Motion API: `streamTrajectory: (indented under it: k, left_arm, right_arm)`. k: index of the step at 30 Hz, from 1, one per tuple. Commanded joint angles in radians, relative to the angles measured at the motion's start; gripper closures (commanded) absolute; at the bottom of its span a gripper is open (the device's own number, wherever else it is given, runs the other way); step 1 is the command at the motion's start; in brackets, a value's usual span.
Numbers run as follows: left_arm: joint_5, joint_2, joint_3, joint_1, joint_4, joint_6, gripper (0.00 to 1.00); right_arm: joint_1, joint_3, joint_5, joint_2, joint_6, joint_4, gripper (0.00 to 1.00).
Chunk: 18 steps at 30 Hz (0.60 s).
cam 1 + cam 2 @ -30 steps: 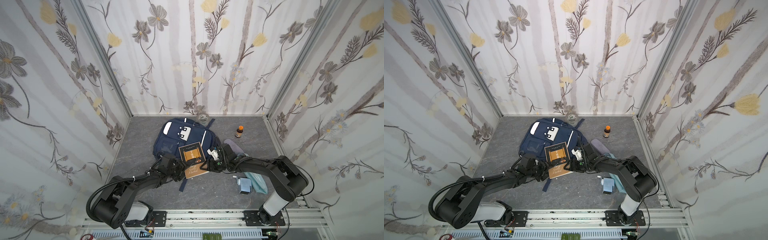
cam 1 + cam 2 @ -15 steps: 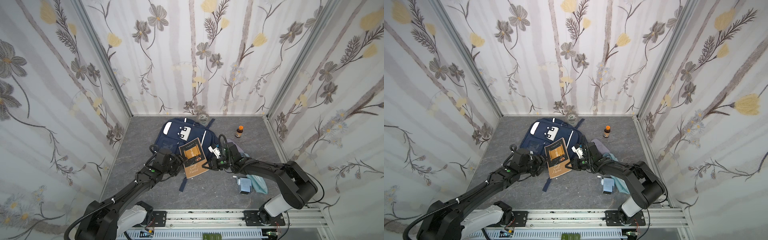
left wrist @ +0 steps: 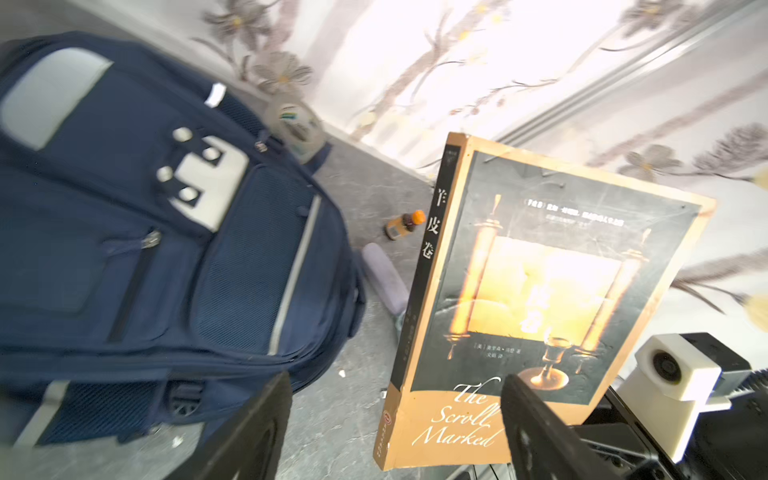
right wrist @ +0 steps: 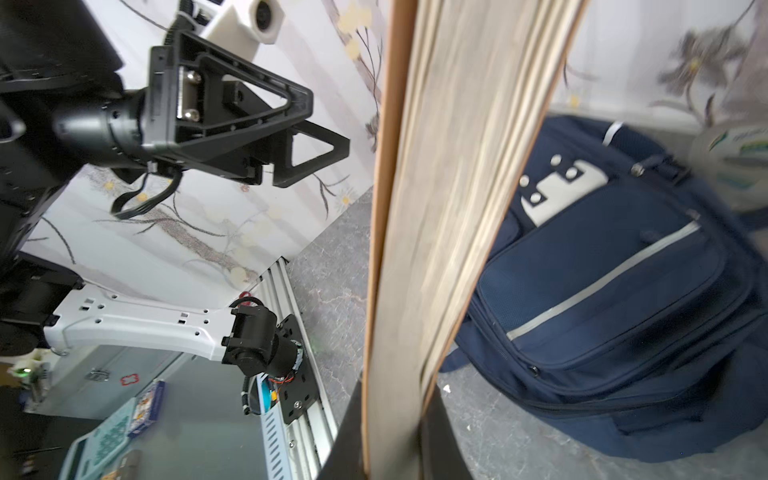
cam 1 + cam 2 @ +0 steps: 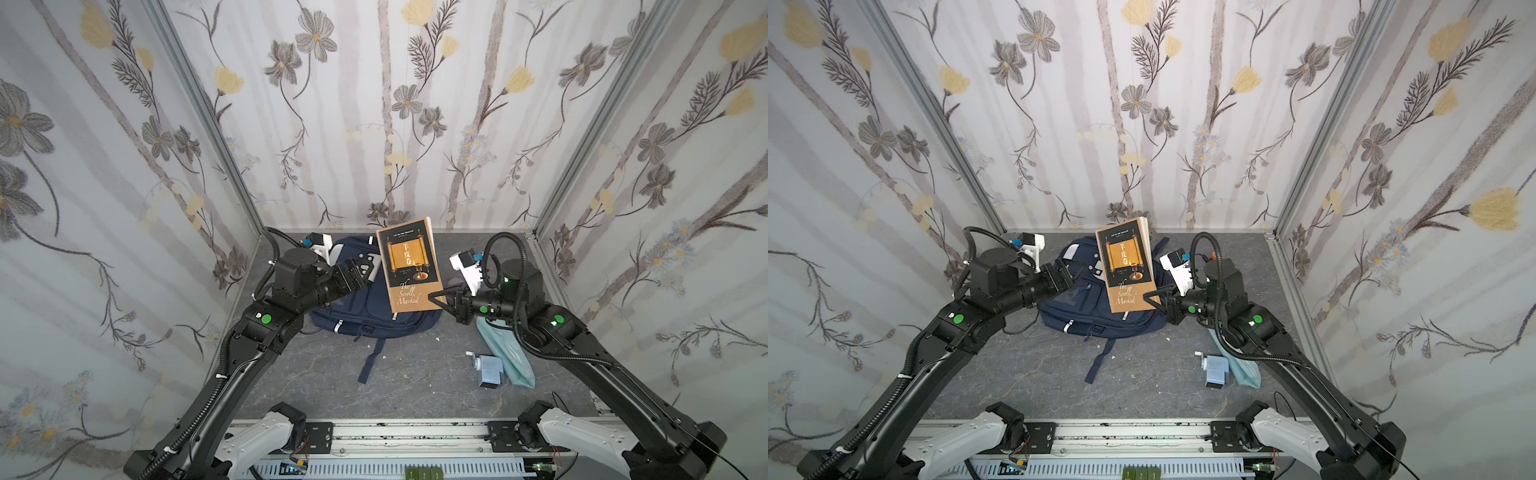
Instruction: Pack the student bag
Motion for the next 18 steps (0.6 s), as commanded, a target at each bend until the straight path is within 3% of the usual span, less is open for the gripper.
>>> streamTrajectory:
  k: [1,4,11,15,17,18]
  left_arm:
    - [0.252,0.013,0.005,-0.004,0.271,0.0,0.16]
    - [0.349,0.042,0.016,-0.02,0.384,-0.05,0.16]
    - [0.498,0.082,-0.006,-0.051,0.637,-0.089,0.18]
    - [0.527,0.129,0.034,-0.052,0.707,-0.117,0.31]
    - [0.538,0.152,0.058,-0.052,0.732,-0.13,0.48]
    - [0.537,0.162,0.071,-0.052,0.746,-0.134,0.61]
  right_arm:
    - [-0.002,-0.02,-0.001,-0.084,-0.131,0.079,1.0]
    - [-0.009,-0.028,-0.013,-0.132,-0.115,0.105,1.0]
    - [-0.011,-0.066,-0.182,-0.171,-0.051,0.194,1.0]
    - [-0.012,-0.075,-0.287,-0.154,0.031,0.294,1.0]
    - [-0.013,-0.064,-0.329,-0.141,0.054,0.317,1.0]
    - [-0.013,-0.057,-0.333,-0.136,0.052,0.316,1.0]
